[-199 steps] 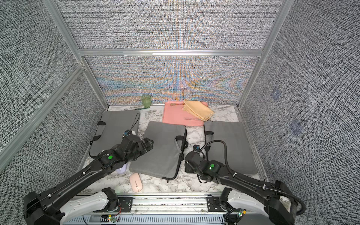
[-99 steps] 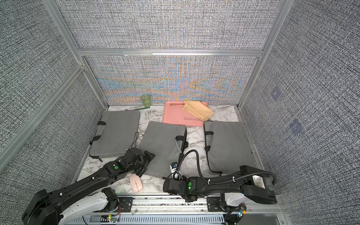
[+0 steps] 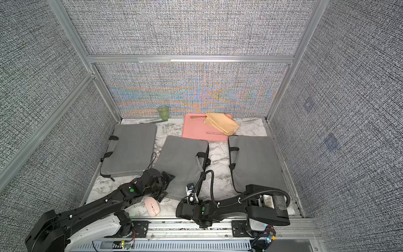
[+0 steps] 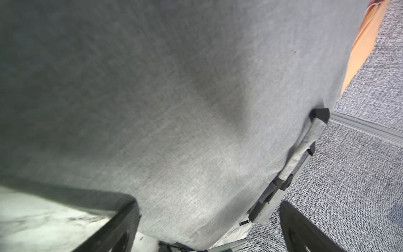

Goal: Put the mouse into the laptop bag
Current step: Zip the zipper on the zippered laptop bag.

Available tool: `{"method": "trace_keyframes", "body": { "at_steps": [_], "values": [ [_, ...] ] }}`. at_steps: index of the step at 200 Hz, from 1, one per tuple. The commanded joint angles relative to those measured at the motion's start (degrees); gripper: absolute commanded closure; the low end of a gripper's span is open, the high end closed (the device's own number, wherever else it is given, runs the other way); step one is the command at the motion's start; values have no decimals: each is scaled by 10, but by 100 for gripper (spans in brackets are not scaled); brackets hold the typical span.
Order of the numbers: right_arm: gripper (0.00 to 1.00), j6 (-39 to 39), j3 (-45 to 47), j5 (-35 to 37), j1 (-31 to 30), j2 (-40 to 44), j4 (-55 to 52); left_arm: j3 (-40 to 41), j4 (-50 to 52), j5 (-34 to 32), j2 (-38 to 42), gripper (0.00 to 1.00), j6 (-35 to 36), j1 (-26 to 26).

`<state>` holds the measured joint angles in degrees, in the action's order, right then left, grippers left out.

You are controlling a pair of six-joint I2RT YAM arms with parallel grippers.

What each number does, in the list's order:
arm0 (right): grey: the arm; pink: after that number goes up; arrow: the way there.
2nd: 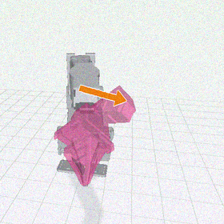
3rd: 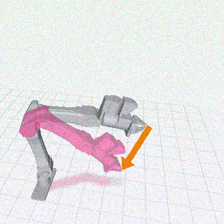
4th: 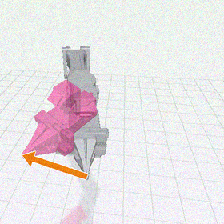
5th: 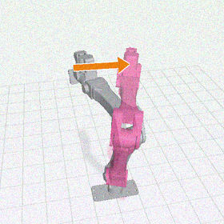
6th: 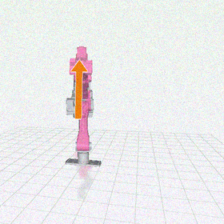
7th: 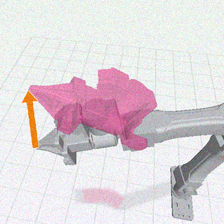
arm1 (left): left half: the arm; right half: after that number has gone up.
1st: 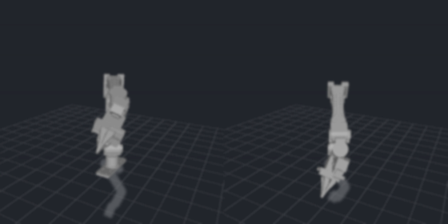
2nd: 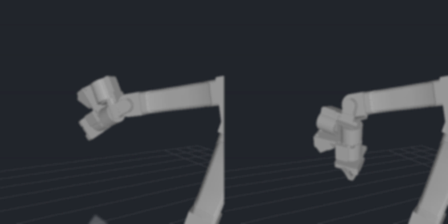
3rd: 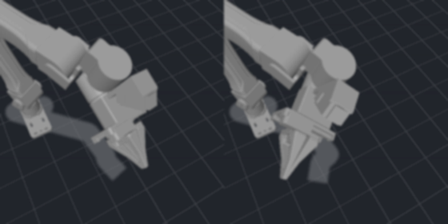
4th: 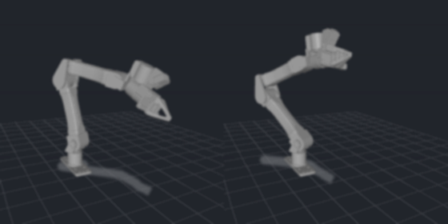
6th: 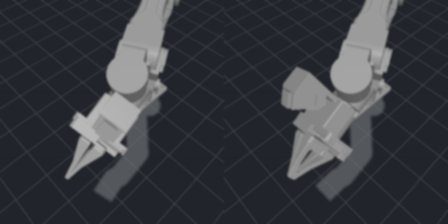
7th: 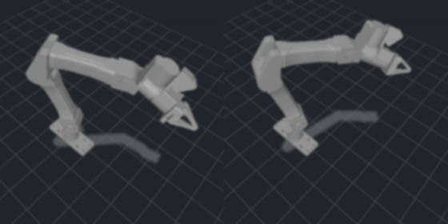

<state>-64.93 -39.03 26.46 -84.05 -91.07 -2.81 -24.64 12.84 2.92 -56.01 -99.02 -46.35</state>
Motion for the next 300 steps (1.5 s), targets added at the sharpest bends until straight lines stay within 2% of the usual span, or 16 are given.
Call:
{"method": "trace_keyframes", "body": {
  "at_steps": [1, 32, 51, 105, 128, 138, 147, 160, 171, 177, 181, 222, 244, 272, 300],
  "values": [
    [75, -26, -6, 6, 0, -5, -8, -6, 25, -25, 15, 0, -5, 0],
    [100, -36, 0, 14, -1, 5, -16, -25, 76, -28, 25, 1, -11, -10],
    [100, -32, 8, 13, -1, 16, -6, -26, 86, -29, 30, 1, -25, -31],
    [100, 18, 8, 15, -1, 55, 18, -12, 85, -49, 38, 2, -70, -136],
    [100, 38, 9, 13, -1, 70, 31, 23, -1, -49, 10, 3, -85, -147],
    [100, 46, 10, 9, -2, 74, 38, 33, -42, -52, -12, 9, -82, -146],
    [100, 49, 11, 7, -5, 77, 43, 33, -69, -48, -40, 20, -76, -146],
    [100, 52, 11, 7, -7, 77, 44, 24, -105, -49, -75, 55, -49, -146],
    [100, 46, 14, 9, -7, 75, 34, 6, -97, -53, -92, 84, -29, -145],
    [100, 41, 16, 16, -7, 74, 28, -5, -79, -60, -97, 96, -27, -144],
    [100, 39, 20, 18, -6, 73, 25, -13, -66, -68, -99, 100, -27, -145],
    [100, -9, 93, 54, 27, 130, -32, -63, 46, -138, -41, 100, 83, -114],
    [100, 4, 137, 43, 58, 175, -20, -75, 79, -161, 7, 100, 143, -85],
    [100, 50, 122, 29, 52, 201, -34, -67, 21, -88, -6, 100, 202, -42],
    [100, 59, 94, 63, -3, 204, -49, -120, 68, -71, -66, 100, 271, -23]
  ]
}}
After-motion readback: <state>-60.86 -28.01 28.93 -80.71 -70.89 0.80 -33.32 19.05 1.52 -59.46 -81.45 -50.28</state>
